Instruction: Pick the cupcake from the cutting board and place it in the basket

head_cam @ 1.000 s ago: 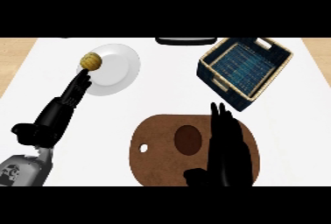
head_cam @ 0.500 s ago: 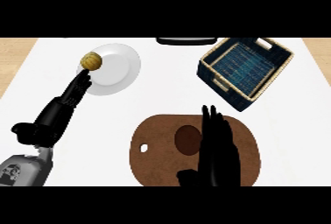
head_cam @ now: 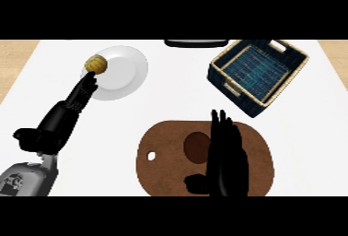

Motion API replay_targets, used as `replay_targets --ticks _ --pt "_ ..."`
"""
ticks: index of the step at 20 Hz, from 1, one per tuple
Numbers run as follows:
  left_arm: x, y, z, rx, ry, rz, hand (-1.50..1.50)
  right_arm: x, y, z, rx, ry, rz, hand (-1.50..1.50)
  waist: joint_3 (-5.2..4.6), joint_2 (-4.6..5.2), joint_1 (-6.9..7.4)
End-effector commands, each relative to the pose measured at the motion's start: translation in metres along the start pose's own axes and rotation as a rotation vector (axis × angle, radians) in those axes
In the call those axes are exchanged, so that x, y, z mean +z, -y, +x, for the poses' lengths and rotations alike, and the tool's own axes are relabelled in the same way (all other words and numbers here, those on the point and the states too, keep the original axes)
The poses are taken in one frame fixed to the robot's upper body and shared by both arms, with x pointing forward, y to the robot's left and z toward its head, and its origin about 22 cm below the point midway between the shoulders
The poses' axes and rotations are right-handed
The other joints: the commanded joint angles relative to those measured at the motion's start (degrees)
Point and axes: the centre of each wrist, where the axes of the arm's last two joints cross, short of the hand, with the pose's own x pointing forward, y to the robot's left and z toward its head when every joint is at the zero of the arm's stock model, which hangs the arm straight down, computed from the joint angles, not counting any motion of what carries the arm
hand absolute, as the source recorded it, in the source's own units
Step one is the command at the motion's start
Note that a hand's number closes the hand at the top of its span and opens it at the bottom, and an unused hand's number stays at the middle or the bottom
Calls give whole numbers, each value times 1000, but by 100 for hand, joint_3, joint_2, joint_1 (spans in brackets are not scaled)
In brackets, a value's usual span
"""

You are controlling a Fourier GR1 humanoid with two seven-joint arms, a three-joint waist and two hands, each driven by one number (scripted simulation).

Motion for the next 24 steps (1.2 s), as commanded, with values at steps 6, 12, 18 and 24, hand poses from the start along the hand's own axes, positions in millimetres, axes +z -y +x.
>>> replay_targets --ticks 6,12,18,24 --pt "-1 5 -5 7 5 6 0 -16 -7 -4 53 -144 44 -150 0 -1 -15" --pt "5 1 -3 -19 17 -7 0 -30 -34 10 36 -161 19 -150 1 4 64" --pt "-1 -7 -12 -6 -16 -6 0 -25 -49 -8 75 -211 74 -150 0 8 -10" --pt "-3 -7 -7 0 -1 -4 0 -29 -49 -5 69 -241 100 -150 0 4 1"
